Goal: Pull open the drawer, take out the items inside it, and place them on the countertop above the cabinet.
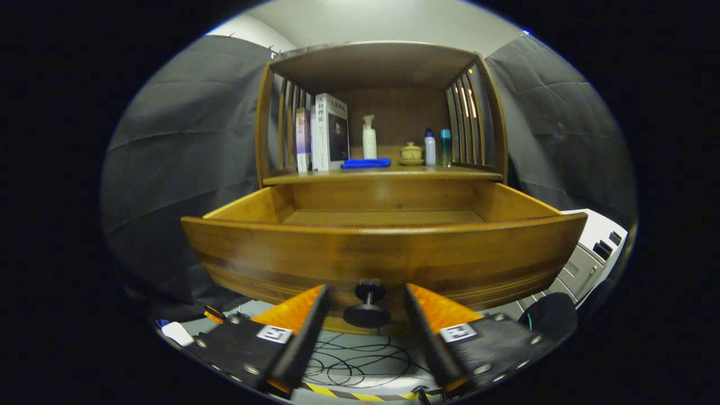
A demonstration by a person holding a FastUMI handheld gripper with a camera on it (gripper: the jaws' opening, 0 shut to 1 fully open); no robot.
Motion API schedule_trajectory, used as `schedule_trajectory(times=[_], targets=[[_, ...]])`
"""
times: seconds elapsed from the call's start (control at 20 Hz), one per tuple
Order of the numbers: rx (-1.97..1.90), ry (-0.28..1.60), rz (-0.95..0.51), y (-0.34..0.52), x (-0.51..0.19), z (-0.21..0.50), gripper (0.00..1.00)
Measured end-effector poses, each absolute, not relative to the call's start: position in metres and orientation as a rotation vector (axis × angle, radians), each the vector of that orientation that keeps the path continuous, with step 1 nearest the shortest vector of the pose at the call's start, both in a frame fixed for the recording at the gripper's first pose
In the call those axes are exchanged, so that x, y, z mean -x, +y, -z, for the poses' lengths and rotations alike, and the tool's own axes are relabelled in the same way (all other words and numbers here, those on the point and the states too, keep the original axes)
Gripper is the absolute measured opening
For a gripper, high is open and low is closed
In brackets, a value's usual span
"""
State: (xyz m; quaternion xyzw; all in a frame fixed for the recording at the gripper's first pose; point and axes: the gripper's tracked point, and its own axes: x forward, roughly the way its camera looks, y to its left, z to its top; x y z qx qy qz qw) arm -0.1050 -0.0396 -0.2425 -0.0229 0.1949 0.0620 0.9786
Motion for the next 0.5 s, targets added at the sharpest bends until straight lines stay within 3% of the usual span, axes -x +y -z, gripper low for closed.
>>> schedule_trajectory(times=[0.05,0.5], targets=[[0.046,0.369,-0.128,-0.038,0.1,0.228,0.97],[0.094,0.39,-0.111,-0.015,0.046,0.144,0.94]])
